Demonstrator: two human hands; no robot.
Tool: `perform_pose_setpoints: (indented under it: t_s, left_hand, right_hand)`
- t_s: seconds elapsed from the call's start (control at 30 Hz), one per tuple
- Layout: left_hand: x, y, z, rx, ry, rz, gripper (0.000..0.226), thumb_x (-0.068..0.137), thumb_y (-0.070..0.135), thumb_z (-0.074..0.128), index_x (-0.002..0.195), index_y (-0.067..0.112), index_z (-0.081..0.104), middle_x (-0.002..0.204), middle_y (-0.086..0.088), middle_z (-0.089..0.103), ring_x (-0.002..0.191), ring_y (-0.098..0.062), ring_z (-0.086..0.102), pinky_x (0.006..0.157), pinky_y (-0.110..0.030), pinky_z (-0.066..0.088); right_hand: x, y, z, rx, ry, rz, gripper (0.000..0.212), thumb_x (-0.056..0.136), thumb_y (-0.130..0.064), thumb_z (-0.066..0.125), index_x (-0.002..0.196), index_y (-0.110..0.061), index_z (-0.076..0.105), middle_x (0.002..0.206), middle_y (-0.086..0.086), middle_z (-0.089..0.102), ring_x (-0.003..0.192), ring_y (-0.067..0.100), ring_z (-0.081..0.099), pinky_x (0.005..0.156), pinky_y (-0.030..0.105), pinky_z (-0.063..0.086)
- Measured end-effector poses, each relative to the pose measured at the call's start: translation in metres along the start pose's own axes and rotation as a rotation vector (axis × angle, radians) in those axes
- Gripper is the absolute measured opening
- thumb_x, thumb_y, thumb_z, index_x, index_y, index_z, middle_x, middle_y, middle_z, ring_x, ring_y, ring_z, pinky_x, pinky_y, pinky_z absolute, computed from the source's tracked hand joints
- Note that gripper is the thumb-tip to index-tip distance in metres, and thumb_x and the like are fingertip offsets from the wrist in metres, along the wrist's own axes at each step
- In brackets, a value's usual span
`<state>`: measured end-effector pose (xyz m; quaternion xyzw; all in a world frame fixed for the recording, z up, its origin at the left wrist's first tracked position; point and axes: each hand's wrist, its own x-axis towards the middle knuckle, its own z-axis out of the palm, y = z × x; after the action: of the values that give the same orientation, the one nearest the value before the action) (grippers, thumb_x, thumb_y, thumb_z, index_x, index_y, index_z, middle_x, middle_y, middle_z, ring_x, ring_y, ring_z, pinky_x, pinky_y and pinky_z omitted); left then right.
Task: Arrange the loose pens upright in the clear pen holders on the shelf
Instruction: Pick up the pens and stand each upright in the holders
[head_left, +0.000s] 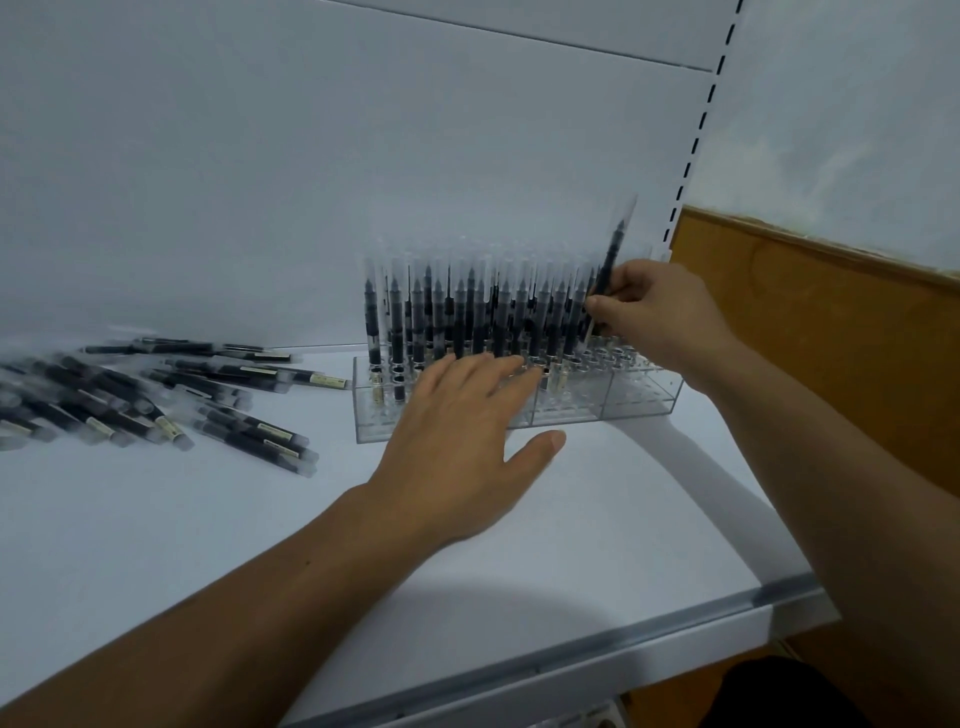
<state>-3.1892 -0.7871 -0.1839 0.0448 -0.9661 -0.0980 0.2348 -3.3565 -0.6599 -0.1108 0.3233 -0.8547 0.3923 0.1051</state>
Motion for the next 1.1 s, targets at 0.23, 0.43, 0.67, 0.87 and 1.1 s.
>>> perform_pose_setpoints:
  t_s: [0.23, 0.43, 0.67, 0.87, 1.1]
  left_hand:
    - [-0.001, -0.001, 0.001, -0.011, 0.007, -0.002, 0.069, 0.088, 0.067, 0.023, 0.148, 0.035, 0.028, 0.154, 0.014, 0.028, 0.142, -0.008, 0.017, 0.119, -0.035, 0.004]
    - [-0.001, -0.002, 0.002, -0.014, 0.012, 0.003, 0.068, 0.088, 0.067, 0.023, 0.149, 0.035, 0.028, 0.154, 0.013, 0.028, 0.142, -0.009, 0.018, 0.118, -0.033, 0.003]
    - [-0.001, -0.001, 0.002, -0.015, 0.008, 0.002, 0.069, 0.088, 0.067, 0.022, 0.149, 0.035, 0.027, 0.155, 0.014, 0.027, 0.143, -0.008, 0.016, 0.117, -0.032, 0.001]
    - [-0.001, -0.002, 0.002, -0.017, 0.006, 0.001, 0.069, 0.087, 0.067, 0.021, 0.149, 0.036, 0.025, 0.155, 0.015, 0.025, 0.142, -0.007, 0.015, 0.117, -0.032, 0.0]
    - [0.001, -0.003, 0.001, -0.013, -0.002, 0.015, 0.071, 0.087, 0.067, 0.021, 0.15, 0.035, 0.025, 0.156, 0.013, 0.025, 0.143, -0.009, 0.015, 0.119, -0.034, 0.002]
  right_hand:
    - [-0.005, 0.005, 0.005, -0.135, -0.128, 0.023, 0.017, 0.088, -0.027, 0.071, 0.085, -0.01, 0.065, 0.084, 0.007, 0.065, 0.081, 0.025, 0.061, 0.072, 0.037, 0.052]
    - [-0.008, 0.002, 0.005, -0.145, -0.181, 0.064, 0.025, 0.092, -0.026, 0.063, 0.084, -0.002, 0.068, 0.079, 0.012, 0.062, 0.067, 0.016, 0.05, 0.056, 0.024, 0.04]
    - [-0.007, 0.001, 0.002, -0.155, -0.199, 0.065, 0.017, 0.09, -0.023, 0.066, 0.089, -0.006, 0.064, 0.086, 0.011, 0.063, 0.077, 0.02, 0.056, 0.066, 0.03, 0.047]
    - [-0.006, -0.002, 0.0, -0.179, -0.223, 0.065, 0.024, 0.089, -0.027, 0.069, 0.088, -0.003, 0.068, 0.089, 0.015, 0.067, 0.078, 0.022, 0.058, 0.072, 0.036, 0.051]
    - [-0.008, -0.003, -0.008, -0.174, -0.26, 0.077, 0.022, 0.089, -0.034, 0.068, 0.097, -0.014, 0.071, 0.091, 0.004, 0.069, 0.087, 0.021, 0.066, 0.083, 0.038, 0.058]
